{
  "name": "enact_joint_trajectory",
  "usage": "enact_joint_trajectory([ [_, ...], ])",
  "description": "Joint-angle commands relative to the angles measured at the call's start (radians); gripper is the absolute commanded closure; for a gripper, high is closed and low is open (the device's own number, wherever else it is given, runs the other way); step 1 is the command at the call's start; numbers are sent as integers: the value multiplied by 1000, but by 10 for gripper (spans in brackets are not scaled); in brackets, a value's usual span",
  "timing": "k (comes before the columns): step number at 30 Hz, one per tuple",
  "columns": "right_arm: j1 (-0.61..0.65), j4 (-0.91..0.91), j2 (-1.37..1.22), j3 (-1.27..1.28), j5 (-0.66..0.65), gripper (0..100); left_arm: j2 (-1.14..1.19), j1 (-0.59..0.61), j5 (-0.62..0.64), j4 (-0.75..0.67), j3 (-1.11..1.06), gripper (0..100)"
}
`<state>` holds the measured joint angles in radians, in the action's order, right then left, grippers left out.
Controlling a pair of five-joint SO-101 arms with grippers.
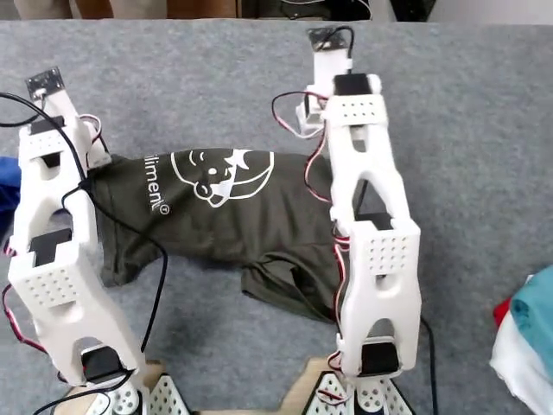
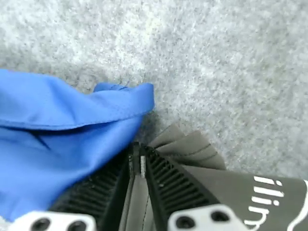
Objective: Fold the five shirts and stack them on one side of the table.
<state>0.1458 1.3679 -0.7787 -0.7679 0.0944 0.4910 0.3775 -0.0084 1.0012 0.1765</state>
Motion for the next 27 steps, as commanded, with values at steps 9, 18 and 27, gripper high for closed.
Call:
enact_joint_trajectory([
  [9, -53, 221, 10, -323, 0, 944, -18, -35, -21, 261, 216, 936],
  [18, -50, 393, 8, -573, 0, 804, -18, -35, 2, 494, 420, 795],
  [27, -58, 417, 50, -587, 2, 804, -21, -43, -26, 681, 575, 843],
])
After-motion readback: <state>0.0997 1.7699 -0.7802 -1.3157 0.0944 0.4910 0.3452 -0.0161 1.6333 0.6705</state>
